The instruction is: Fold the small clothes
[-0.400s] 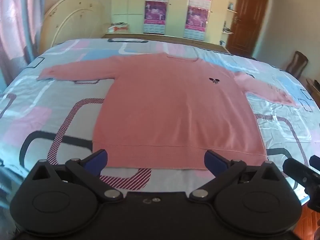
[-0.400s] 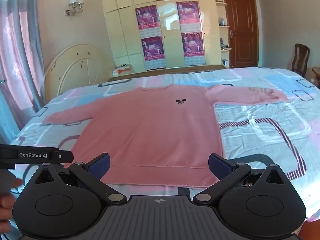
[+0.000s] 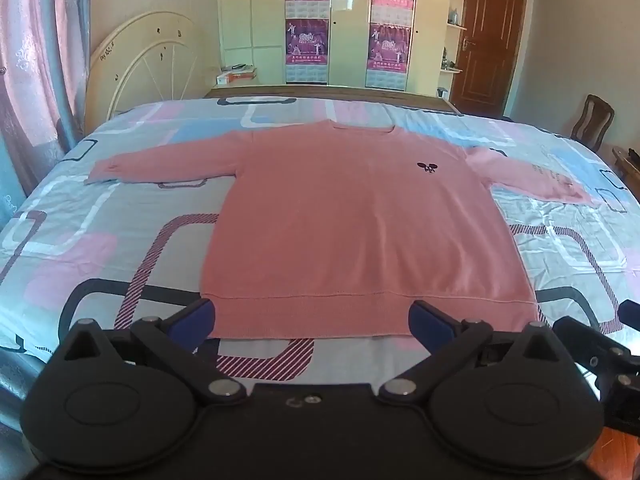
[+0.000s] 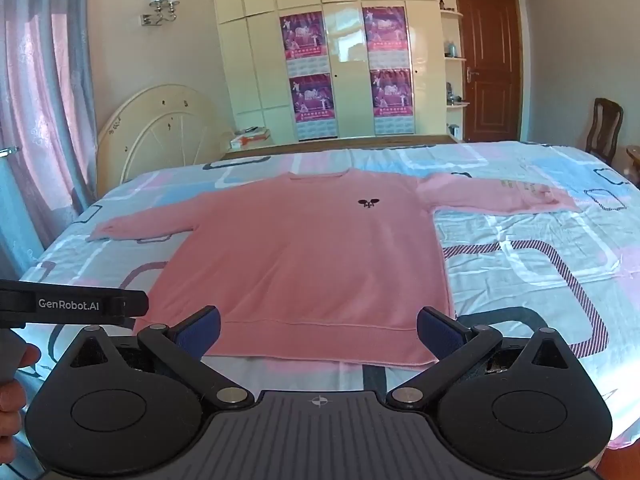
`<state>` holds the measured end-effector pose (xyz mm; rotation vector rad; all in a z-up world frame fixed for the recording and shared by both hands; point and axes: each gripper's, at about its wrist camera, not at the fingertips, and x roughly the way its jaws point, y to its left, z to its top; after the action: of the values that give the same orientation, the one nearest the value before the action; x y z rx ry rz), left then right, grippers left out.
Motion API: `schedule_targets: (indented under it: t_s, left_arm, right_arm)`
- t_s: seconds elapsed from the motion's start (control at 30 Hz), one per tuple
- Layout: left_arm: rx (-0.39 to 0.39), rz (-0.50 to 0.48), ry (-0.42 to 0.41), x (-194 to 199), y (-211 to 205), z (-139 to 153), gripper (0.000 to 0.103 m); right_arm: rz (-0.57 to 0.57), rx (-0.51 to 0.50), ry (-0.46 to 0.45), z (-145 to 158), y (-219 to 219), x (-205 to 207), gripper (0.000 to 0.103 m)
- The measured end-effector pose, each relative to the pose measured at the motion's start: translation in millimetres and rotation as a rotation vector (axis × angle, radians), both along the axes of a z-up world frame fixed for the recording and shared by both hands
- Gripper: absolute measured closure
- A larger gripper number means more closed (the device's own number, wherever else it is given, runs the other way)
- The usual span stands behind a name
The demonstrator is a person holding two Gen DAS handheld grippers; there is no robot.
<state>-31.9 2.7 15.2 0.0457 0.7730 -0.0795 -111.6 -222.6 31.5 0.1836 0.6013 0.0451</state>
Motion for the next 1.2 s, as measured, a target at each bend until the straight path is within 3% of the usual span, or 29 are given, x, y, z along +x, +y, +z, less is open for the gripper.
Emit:
schedule_targets:
  t_s: [1.2]
  left_arm:
    - [0.017,0.009,-0.007,1.5,-2.0,1.1,0.0]
  right_arm:
    - [-0.014,-0.014,0.001,0.5,-4.1,4.0,0.0]
